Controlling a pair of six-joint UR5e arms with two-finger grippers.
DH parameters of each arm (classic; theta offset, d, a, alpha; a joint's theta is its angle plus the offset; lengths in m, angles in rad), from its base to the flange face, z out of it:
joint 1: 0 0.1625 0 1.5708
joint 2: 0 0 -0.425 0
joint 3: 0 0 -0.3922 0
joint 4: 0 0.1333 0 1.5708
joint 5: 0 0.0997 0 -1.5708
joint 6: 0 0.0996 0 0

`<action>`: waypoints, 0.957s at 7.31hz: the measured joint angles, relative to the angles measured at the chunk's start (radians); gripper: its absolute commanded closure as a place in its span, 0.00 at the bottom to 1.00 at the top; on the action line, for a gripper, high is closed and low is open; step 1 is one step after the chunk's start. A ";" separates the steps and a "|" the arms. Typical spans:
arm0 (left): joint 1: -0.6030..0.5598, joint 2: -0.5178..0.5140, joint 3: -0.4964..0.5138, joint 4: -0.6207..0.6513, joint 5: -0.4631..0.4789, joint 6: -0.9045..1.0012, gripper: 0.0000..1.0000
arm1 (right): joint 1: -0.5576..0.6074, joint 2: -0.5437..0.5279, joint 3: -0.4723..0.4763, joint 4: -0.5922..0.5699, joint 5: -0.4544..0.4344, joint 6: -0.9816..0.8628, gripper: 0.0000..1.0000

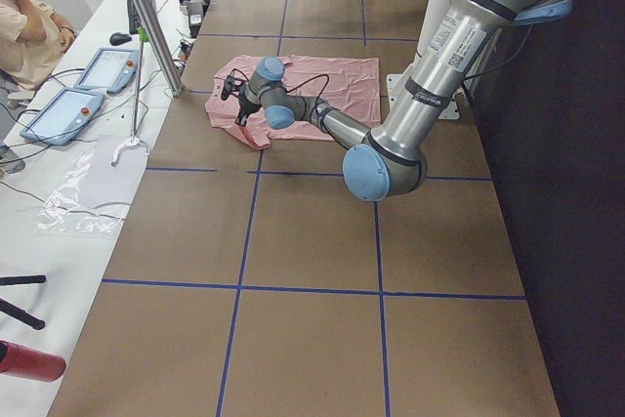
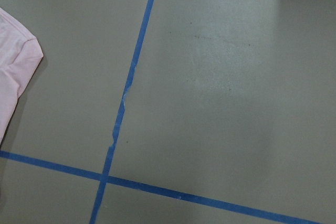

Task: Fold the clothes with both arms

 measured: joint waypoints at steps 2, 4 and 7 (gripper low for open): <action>0.063 -0.104 -0.025 0.202 0.046 -0.109 1.00 | -0.001 0.000 -0.001 0.000 0.000 0.000 0.00; 0.098 -0.226 0.046 0.319 0.072 -0.166 1.00 | -0.001 0.000 -0.001 0.000 0.000 0.000 0.00; 0.105 -0.350 0.213 0.335 0.112 -0.132 0.00 | -0.001 0.006 -0.001 0.000 0.001 0.001 0.00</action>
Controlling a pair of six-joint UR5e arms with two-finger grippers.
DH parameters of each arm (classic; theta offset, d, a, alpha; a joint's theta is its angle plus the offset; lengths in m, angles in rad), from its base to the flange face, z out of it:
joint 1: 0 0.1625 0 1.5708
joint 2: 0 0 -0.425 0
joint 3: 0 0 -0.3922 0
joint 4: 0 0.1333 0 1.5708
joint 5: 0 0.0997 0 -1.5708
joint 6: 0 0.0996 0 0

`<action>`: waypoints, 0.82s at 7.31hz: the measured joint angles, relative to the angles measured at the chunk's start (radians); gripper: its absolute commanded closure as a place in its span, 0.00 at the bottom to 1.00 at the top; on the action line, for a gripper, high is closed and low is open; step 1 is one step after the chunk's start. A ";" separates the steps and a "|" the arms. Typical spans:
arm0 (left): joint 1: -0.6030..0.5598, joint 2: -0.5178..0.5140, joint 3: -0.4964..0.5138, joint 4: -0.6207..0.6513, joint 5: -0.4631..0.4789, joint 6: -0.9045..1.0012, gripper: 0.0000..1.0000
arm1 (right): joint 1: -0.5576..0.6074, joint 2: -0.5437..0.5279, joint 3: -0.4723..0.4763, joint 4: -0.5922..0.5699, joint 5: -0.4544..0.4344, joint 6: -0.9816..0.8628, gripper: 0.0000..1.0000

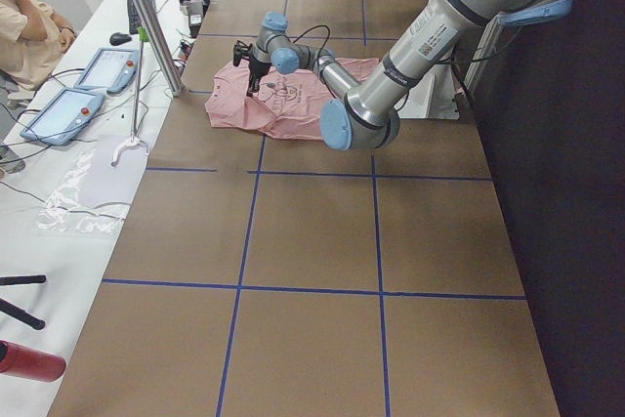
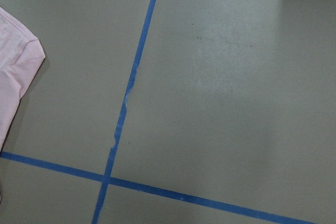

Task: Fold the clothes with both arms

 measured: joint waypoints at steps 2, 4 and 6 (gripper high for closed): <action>0.000 0.068 -0.131 -0.005 -0.029 0.114 0.00 | -0.005 0.002 0.012 0.002 0.004 0.012 0.00; 0.001 0.201 -0.351 -0.002 -0.111 0.167 0.00 | -0.056 -0.003 0.071 0.002 0.005 0.142 0.00; 0.015 0.299 -0.514 -0.002 -0.147 0.173 0.00 | -0.187 -0.020 0.188 0.001 -0.030 0.387 0.00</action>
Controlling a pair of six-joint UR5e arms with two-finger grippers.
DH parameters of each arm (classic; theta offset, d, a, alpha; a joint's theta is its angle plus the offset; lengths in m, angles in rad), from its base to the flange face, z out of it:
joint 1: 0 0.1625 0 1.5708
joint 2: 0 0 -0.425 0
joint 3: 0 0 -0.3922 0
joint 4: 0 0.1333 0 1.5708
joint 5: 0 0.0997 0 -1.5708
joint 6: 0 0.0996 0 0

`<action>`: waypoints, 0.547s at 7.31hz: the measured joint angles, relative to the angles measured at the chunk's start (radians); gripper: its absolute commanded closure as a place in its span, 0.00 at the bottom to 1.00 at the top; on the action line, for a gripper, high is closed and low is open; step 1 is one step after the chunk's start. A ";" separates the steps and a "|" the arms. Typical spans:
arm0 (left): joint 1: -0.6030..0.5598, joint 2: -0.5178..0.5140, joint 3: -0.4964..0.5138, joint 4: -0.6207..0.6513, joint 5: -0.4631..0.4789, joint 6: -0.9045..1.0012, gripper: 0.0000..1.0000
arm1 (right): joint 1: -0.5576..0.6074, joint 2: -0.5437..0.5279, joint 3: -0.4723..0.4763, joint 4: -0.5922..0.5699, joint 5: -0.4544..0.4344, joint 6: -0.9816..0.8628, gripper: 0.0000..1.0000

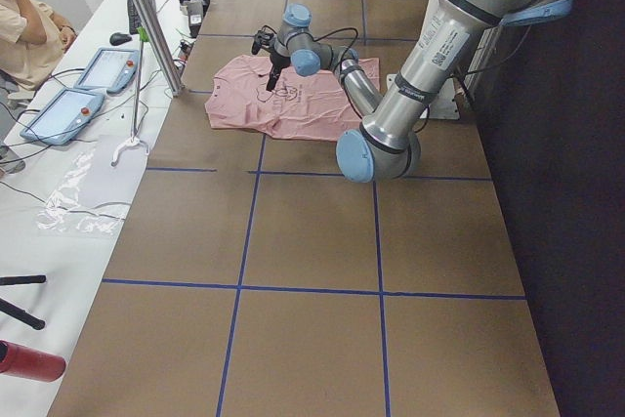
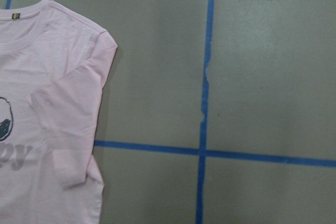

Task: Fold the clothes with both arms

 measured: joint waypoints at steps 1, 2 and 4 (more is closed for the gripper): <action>0.020 0.064 -0.094 0.001 -0.005 -0.004 0.00 | -0.104 -0.033 0.088 -0.001 -0.074 0.134 0.00; 0.044 0.127 -0.177 0.002 -0.004 -0.015 0.00 | -0.231 -0.072 0.179 -0.002 -0.180 0.282 0.00; 0.116 0.229 -0.294 0.002 0.008 -0.074 0.00 | -0.526 -0.112 0.291 -0.006 -0.458 0.568 0.07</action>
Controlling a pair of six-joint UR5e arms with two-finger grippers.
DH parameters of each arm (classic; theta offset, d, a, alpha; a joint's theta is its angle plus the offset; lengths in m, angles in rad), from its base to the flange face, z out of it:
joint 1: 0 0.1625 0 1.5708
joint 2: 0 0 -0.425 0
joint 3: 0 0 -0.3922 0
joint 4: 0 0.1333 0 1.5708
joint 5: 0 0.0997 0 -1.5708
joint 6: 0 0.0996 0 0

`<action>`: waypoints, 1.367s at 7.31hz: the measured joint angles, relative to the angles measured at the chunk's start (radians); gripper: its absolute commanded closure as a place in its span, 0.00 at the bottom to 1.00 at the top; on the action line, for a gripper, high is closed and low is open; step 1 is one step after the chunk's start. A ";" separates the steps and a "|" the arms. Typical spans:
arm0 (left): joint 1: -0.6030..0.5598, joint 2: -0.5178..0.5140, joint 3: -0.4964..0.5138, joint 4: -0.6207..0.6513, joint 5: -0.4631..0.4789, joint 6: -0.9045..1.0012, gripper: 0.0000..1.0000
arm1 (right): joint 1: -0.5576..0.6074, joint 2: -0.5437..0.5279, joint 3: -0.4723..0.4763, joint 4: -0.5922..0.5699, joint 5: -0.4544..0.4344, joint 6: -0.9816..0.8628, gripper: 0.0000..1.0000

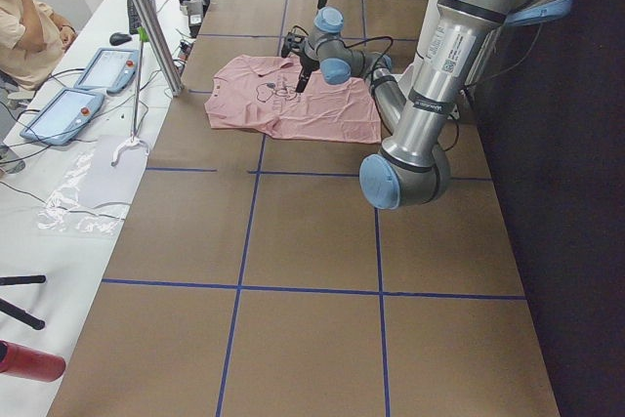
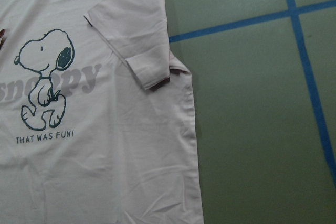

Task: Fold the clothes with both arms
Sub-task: 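Lower both grippers to the shirt's hem corners nearest the robot and grasp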

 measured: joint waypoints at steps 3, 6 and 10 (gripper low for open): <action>0.146 0.137 -0.099 -0.001 0.092 -0.158 0.24 | -0.319 -0.083 0.057 -0.005 -0.290 0.239 0.09; 0.278 0.265 -0.107 -0.005 0.193 -0.313 0.33 | -0.401 -0.104 0.064 -0.006 -0.361 0.283 0.08; 0.369 0.338 -0.095 -0.009 0.208 -0.368 0.46 | -0.412 -0.105 0.063 -0.006 -0.378 0.291 0.08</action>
